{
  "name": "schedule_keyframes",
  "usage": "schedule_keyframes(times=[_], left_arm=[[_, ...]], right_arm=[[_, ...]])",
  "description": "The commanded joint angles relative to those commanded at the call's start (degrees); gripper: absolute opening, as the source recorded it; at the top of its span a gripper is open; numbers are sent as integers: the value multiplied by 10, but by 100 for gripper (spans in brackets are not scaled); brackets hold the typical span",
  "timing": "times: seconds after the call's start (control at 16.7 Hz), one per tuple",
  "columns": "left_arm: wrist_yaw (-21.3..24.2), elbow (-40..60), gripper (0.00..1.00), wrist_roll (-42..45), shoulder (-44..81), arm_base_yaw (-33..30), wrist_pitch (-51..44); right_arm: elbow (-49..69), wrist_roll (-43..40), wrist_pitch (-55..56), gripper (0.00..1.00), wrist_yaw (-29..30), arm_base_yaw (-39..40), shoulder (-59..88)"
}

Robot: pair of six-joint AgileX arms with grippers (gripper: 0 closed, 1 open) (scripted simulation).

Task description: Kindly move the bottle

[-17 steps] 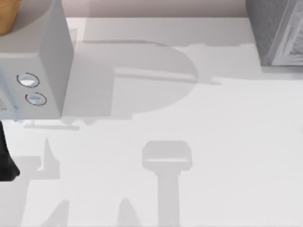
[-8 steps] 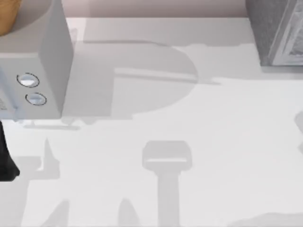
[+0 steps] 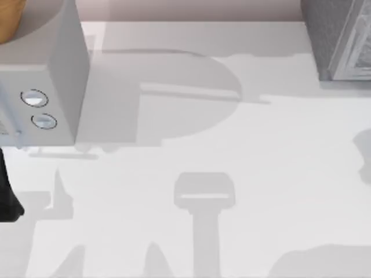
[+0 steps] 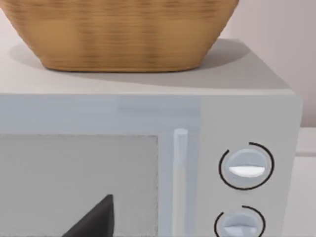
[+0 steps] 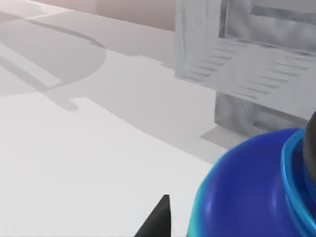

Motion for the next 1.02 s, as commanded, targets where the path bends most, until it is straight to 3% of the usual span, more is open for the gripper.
schedule_keyframes(times=[0.72,1.02], left_arm=[[0,0,100,0,0,0,0],[0,0,100,0,0,0,0]], right_arm=[[0,0,0,98,0,0,0],[0,0,0,100,0,0,0]])
